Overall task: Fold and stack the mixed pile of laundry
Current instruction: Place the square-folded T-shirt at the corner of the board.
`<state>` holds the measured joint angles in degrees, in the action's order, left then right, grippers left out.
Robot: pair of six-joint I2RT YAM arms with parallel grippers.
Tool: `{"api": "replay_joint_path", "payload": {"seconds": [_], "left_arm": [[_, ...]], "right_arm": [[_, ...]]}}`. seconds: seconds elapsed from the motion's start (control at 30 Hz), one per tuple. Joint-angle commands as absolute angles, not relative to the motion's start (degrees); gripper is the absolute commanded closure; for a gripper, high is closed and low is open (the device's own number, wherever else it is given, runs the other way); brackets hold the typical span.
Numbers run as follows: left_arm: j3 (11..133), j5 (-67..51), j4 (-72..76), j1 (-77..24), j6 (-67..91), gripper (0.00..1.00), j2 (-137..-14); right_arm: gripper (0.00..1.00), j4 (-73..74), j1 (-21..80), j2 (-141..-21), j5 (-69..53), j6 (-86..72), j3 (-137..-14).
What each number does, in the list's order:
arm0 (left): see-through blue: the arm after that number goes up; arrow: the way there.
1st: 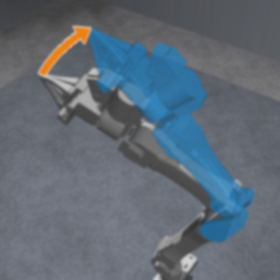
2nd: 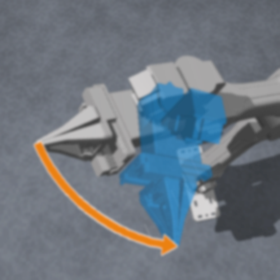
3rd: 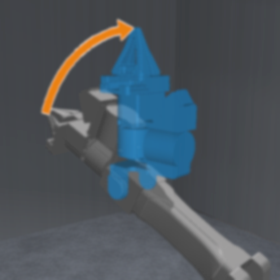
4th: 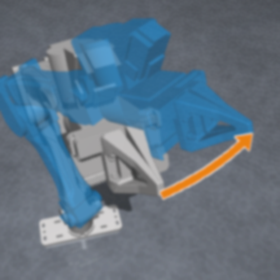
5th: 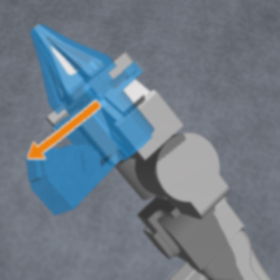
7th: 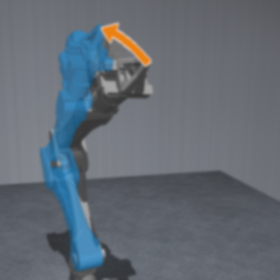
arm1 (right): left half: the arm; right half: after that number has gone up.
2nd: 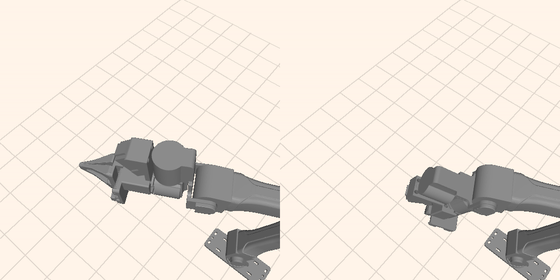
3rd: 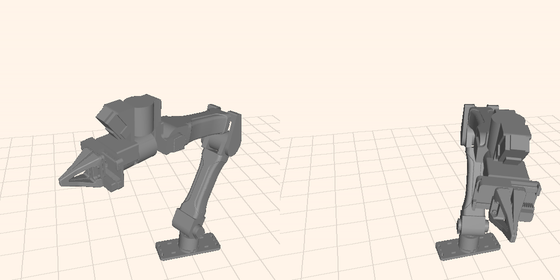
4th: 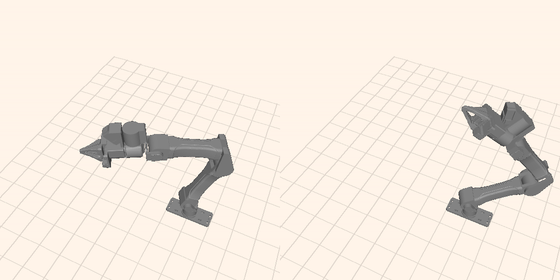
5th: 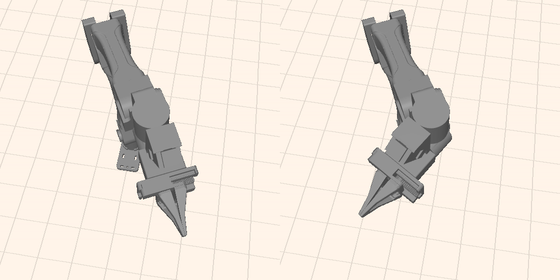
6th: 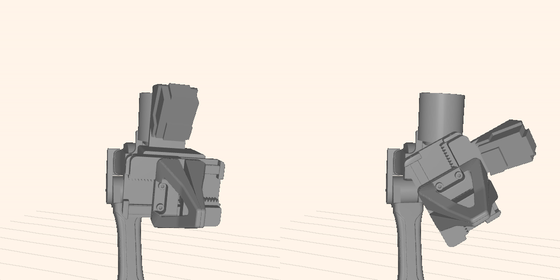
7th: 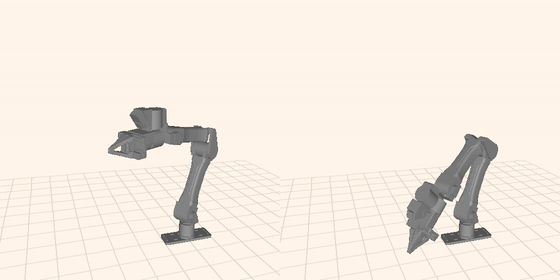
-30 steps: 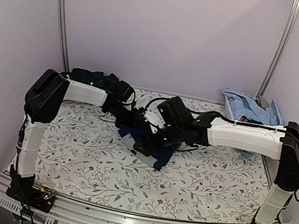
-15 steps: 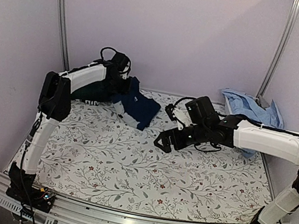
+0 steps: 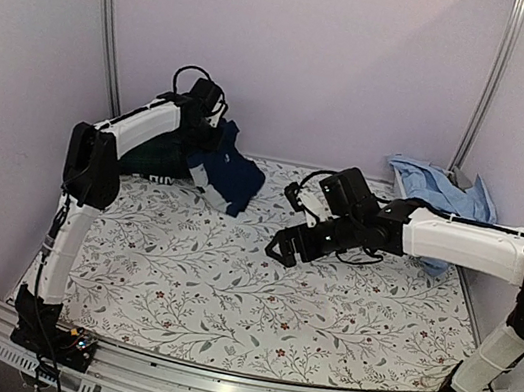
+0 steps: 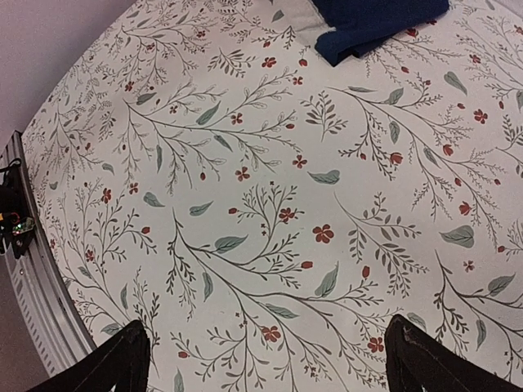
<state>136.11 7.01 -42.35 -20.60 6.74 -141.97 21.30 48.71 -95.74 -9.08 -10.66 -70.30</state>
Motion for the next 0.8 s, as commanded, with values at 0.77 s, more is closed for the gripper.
{"api": "replay_joint_path", "payload": {"seconds": [0.77], "left_arm": [[137.58,4.22,-40.89,-11.63,3.40,1.00,-126.85]], "right_arm": [[0.01,20.12,48.25,-100.22,-10.53,-9.64,-75.11]]}}
